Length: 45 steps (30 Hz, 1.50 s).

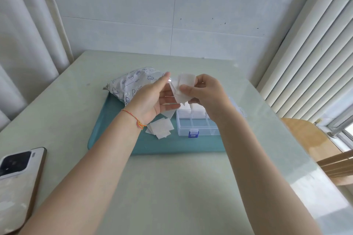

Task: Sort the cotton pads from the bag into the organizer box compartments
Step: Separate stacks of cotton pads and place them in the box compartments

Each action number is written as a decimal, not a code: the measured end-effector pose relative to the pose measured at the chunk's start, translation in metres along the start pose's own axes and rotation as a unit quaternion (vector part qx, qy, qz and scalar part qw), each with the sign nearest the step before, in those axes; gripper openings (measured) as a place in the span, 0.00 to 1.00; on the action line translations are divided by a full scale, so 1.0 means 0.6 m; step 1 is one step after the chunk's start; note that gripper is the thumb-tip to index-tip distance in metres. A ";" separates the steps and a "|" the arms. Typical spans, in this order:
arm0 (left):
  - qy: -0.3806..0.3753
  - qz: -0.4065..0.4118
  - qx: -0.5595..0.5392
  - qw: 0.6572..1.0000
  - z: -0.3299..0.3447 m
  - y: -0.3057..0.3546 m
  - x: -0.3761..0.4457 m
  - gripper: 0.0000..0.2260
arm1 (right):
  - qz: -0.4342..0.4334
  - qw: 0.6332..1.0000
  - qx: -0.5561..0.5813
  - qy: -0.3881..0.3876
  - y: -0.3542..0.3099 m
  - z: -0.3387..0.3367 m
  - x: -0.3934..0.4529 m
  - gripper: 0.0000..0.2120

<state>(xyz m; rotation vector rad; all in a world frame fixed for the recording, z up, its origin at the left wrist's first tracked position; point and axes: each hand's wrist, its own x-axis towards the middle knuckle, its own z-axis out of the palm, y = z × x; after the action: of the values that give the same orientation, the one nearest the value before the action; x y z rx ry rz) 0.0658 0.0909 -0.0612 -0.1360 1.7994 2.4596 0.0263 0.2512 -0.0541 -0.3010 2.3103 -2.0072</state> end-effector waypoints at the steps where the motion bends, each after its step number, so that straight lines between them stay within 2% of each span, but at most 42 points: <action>1: -0.002 0.009 0.014 1.000 0.001 -0.002 0.000 0.16 | -0.002 1.000 0.002 -0.001 0.001 0.000 -0.001 0.13; 5: 0.043 0.033 0.037 0.998 0.003 -0.010 -0.001 0.07 | -0.002 1.000 -0.003 -0.011 -0.006 0.000 -0.007 0.10; 11: 0.092 0.029 0.036 0.995 -0.012 -0.002 0.004 0.06 | 0.010 1.000 0.005 0.013 -0.011 -0.013 -0.010 0.09; 14: 0.112 0.034 0.077 0.990 -0.022 -0.007 0.009 0.05 | 0.015 0.999 0.027 -0.022 -0.016 -0.021 -0.014 0.11; 17: 0.083 0.031 0.075 0.993 -0.023 -0.007 0.008 0.07 | 0.026 0.998 -0.017 -0.054 -0.013 -0.014 -0.015 0.12; 23: 0.027 0.021 -0.006 0.999 -0.016 0.000 0.006 0.08 | 0.048 0.998 -0.033 -0.013 0.002 0.008 -0.012 0.14; 27: -0.016 0.017 -0.003 1.000 -0.012 -0.004 0.005 0.10 | 0.017 0.998 -0.047 -0.024 0.004 0.018 -0.014 0.14; 30: -0.052 -0.020 -0.029 0.998 -0.005 -0.007 0.002 0.10 | -0.021 0.990 -0.113 -0.078 -0.002 0.024 -0.021 0.09; 32: -0.054 -0.055 -0.081 0.994 -0.002 -0.005 -0.002 0.10 | -0.057 0.973 -0.210 -0.082 -0.008 0.026 -0.023 0.05; 34: -0.052 -0.073 -0.116 0.989 -0.006 -0.004 0.000 0.11 | -0.106 0.950 -0.288 -0.053 -0.013 0.024 -0.026 0.11; 35: -0.054 -0.078 -0.121 0.988 -0.009 -0.003 0.000 0.12 | -0.129 0.944 -0.299 -0.055 -0.015 0.022 -0.030 0.18; 37: -0.066 -0.096 -0.126 0.985 -0.013 -0.005 0.001 0.13 | -0.163 0.925 -0.327 -0.105 -0.021 0.022 -0.040 0.38; 39: -0.103 -0.106 -0.120 0.982 -0.010 -0.005 -0.003 0.10 | -0.172 0.889 -0.391 -0.162 -0.021 0.030 -0.047 0.51; 41: -0.129 -0.091 -0.100 0.982 -0.004 -0.004 -0.008 0.07 | -0.173 0.868 -0.427 -0.186 -0.018 0.038 -0.050 0.53; 45: -0.133 -0.074 -0.095 0.984 -0.001 -0.008 -0.006 0.06 | -0.174 0.893 -0.382 -0.166 -0.015 0.038 -0.045 0.46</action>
<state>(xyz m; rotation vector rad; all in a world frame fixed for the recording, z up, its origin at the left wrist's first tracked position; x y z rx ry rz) 0.0703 0.0915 -0.0655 0.0437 1.3970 2.4070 0.0580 0.2329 -0.0508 -1.0611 2.8104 -0.8942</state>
